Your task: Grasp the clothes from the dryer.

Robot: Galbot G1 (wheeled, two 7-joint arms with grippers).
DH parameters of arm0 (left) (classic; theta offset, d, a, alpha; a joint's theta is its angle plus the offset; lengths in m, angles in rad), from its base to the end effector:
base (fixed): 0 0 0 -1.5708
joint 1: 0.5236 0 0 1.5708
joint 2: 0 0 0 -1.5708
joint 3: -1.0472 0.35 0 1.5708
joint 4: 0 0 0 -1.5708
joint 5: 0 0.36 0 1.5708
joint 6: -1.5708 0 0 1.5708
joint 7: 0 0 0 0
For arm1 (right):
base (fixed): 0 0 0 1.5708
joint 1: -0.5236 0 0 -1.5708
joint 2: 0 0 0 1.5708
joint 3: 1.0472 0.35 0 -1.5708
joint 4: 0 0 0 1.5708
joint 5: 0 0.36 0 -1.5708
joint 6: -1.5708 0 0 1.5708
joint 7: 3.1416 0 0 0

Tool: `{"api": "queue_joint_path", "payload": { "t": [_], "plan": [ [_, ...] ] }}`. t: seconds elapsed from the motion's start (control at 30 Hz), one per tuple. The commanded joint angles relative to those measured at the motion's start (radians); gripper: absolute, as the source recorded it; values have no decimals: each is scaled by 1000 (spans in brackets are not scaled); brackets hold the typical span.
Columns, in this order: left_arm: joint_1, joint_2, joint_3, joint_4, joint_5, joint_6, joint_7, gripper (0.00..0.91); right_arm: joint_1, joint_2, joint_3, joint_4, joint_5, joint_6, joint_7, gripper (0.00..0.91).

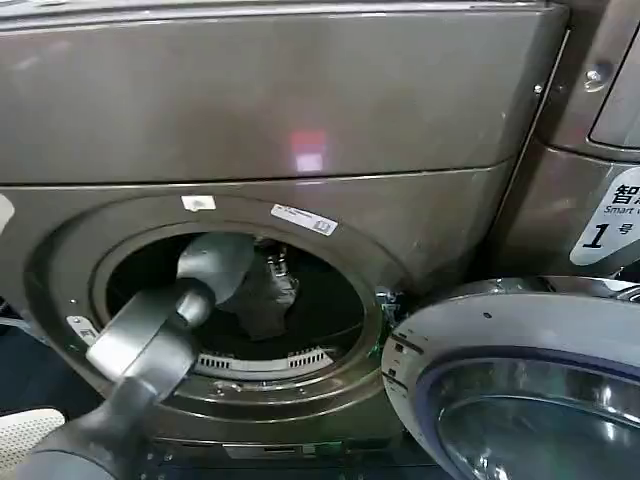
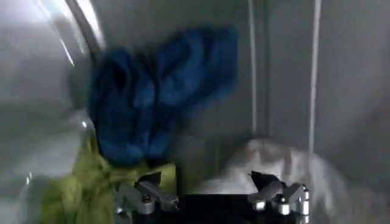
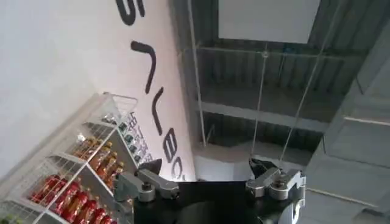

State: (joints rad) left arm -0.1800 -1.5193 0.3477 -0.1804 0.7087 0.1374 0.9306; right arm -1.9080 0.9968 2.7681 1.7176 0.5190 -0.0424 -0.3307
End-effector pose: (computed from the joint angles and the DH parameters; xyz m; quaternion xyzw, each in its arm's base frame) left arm 0.6785 -0.0131 -0.1986 -0.3688 -0.5956 -0.5880 0.4043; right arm -0.2196 -0.3952 0.1042 0.5500 0.7031 -0.4076 0.1923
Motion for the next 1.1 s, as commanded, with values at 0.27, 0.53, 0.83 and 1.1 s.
{"api": "queue_joint_path", "payload": {
  "t": [0.27, 0.53, 0.83, 1.1],
  "plan": [
    [28, -1, 19, 34, 9, 3, 6, 319, -3, 4, 6, -8, -3, 6, -5, 907],
    [37, 0, 16, 34, -6, -1, 11, 0, -4, 8, 5, -4, -3, 8, -5, 907],
    [38, 6, -48, 21, -72, 2, -22, 0, -6, 8, 7, -6, -3, 12, -4, 907],
    [77, 20, -287, -113, -194, 31, -140, 0, -1, 10, -2, 7, -3, 11, -3, 907]
  ]
}}
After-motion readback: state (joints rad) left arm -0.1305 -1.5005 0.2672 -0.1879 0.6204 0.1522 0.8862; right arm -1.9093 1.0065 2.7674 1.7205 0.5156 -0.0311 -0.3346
